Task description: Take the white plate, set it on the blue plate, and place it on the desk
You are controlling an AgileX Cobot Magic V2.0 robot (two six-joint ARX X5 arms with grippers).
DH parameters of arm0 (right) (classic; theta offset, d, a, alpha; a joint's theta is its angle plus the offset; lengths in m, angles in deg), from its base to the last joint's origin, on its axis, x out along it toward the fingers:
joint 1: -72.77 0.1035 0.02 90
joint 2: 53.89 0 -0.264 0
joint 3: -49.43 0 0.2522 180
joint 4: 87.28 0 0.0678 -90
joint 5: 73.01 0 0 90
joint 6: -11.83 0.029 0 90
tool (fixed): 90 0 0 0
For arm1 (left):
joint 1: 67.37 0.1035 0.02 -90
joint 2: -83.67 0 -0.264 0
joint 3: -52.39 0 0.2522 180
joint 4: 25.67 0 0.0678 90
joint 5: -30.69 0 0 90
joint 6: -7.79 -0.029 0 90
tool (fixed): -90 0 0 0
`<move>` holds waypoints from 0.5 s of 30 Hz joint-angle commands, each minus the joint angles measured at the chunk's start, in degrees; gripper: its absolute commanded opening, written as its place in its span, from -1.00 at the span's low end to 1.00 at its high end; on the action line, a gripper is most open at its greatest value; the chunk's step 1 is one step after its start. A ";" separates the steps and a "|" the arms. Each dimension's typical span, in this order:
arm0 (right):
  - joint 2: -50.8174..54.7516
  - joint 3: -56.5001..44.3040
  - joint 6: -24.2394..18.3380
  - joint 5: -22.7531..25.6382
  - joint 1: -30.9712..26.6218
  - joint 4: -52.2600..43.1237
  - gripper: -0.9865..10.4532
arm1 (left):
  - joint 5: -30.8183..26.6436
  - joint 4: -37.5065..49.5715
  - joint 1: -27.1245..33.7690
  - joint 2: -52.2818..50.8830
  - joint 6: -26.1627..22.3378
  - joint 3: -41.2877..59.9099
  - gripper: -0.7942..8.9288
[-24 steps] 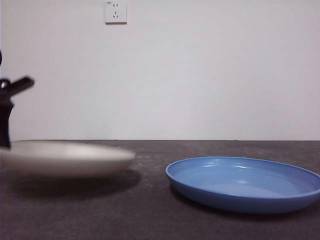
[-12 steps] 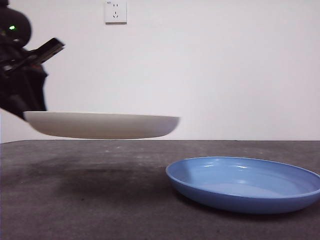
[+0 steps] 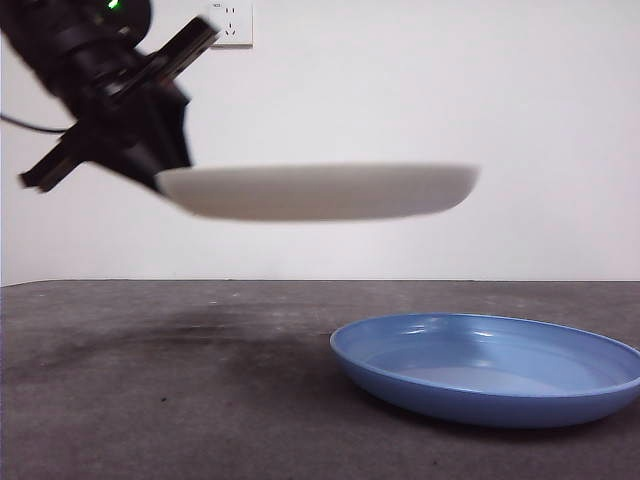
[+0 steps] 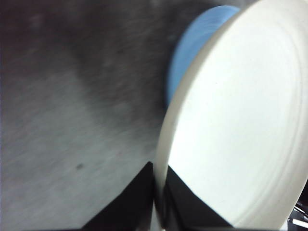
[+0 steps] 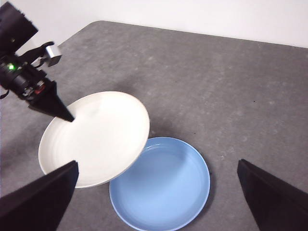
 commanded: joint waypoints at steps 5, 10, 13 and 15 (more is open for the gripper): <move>-0.07 2.23 -0.70 0.09 0.28 2.67 0.23 | -0.09 0.70 -5.16 5.53 2.80 -6.54 -0.81; -0.07 2.23 -0.68 0.00 0.28 3.50 0.23 | -0.72 1.33 -8.28 10.99 3.30 -9.53 -0.81; -0.07 2.23 -0.70 -0.02 0.28 3.65 0.23 | -0.76 1.97 -9.57 14.27 4.00 -11.26 -0.81; -0.07 2.23 -0.68 -0.02 0.28 3.65 0.23 | -0.76 1.95 -10.14 16.26 4.33 -12.63 -0.81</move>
